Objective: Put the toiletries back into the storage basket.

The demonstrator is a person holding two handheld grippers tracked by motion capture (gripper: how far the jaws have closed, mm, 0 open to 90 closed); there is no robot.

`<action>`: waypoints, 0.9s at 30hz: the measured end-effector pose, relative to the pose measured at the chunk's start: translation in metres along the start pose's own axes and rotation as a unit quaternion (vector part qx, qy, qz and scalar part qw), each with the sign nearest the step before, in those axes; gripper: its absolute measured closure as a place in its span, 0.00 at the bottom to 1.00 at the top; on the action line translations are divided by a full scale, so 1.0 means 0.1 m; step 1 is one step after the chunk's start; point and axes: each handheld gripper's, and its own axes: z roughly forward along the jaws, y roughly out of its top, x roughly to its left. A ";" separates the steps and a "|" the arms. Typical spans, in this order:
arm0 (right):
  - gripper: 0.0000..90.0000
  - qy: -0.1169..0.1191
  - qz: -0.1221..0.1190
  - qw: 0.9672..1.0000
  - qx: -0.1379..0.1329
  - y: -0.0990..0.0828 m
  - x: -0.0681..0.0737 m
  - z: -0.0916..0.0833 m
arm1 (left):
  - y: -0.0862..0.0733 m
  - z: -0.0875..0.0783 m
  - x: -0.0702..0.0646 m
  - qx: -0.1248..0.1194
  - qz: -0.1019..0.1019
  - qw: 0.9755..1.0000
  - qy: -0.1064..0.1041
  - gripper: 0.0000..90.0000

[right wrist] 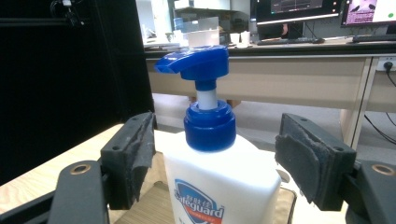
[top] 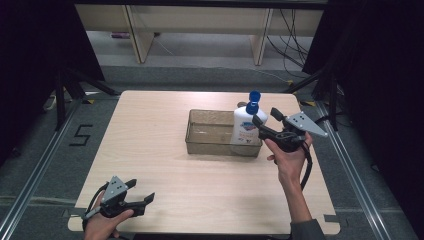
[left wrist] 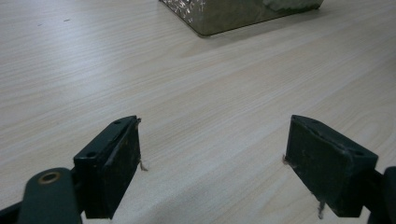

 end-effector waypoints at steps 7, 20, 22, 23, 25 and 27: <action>0.32 0.001 0.001 1.000 -0.001 -0.01 -0.01 -0.05 | 0.00 0.00 0.01 0.003 0.004 1.000 0.000 0.19; 0.32 0.004 0.001 1.000 -0.003 0.00 -0.01 -0.13 | 0.00 0.00 0.00 0.002 0.003 1.000 0.000 0.19; 0.32 0.003 0.003 1.000 -0.002 -0.01 0.00 -0.14 | 0.00 0.00 0.00 0.003 0.003 1.000 0.000 0.19; 0.32 0.001 0.001 1.000 0.002 -0.01 0.00 -0.14 | 0.00 0.00 0.00 0.003 0.003 1.000 0.000 0.19; 0.32 0.000 0.000 1.000 0.001 -0.01 0.00 -0.14 | 0.00 0.00 0.00 0.003 0.003 1.000 0.000 0.19; 0.32 0.004 0.005 1.000 -0.004 -0.01 0.01 -0.15 | 0.00 -0.01 0.00 0.002 0.004 1.000 0.000 0.19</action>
